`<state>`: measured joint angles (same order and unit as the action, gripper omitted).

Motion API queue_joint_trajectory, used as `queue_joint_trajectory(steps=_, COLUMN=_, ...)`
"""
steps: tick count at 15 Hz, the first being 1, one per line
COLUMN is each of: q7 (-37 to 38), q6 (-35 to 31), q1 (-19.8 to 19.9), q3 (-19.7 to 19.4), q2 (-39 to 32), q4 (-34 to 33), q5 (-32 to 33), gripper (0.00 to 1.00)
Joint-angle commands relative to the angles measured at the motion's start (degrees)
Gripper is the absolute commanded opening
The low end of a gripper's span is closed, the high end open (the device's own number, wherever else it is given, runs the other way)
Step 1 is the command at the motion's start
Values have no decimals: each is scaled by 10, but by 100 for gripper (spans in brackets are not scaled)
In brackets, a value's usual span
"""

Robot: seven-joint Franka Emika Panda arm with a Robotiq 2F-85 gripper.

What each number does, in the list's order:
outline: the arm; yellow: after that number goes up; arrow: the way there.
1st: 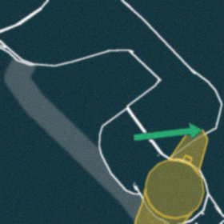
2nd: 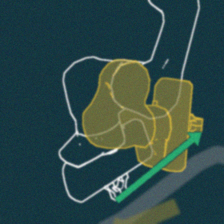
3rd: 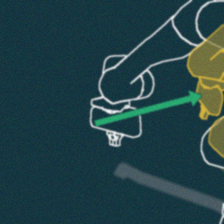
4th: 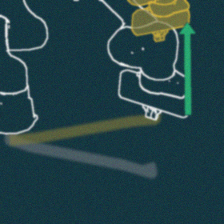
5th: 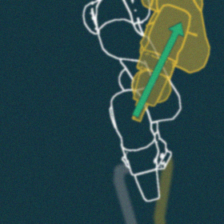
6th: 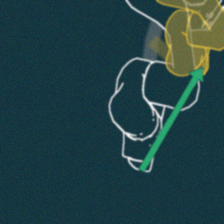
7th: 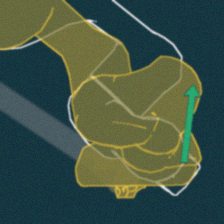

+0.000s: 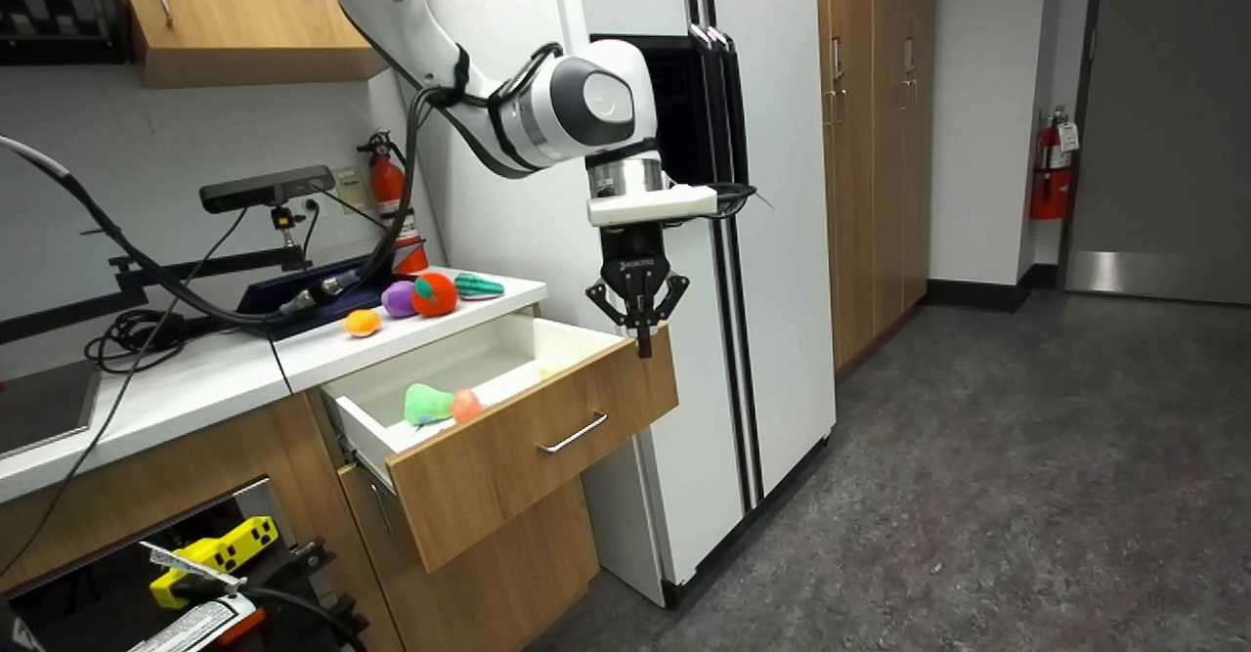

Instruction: Open the drawer

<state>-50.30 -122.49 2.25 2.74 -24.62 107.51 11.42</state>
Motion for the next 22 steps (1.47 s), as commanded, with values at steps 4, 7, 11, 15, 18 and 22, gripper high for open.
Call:
queue_joint_trajectory(steps=4, q7=-13, q6=0, q1=7, q3=7, q2=94, q4=26, q5=-16, gripper=0)
queue_joint_trajectory(steps=7, q7=-19, q6=-3, q1=8, q3=17, q2=136, q4=33, q5=-63, gripper=0)
queue_joint_trajectory(steps=11, q7=-41, q6=-12, q1=4, q3=28, q2=171, q4=48, q5=-167, gripper=0)
queue_joint_trajectory(steps=15, q7=-84, q6=-17, q1=-4, q3=41, q2=185, q4=61, q5=-285, gripper=0)
queue_joint_trajectory(steps=18, q7=-116, q6=-11, q1=-8, q3=47, q2=186, q4=65, q5=-355, gripper=0)
queue_joint_trajectory(steps=22, q7=-152, q6=-3, q1=-10, q3=47, q2=185, q4=68, q5=-399, gripper=26)
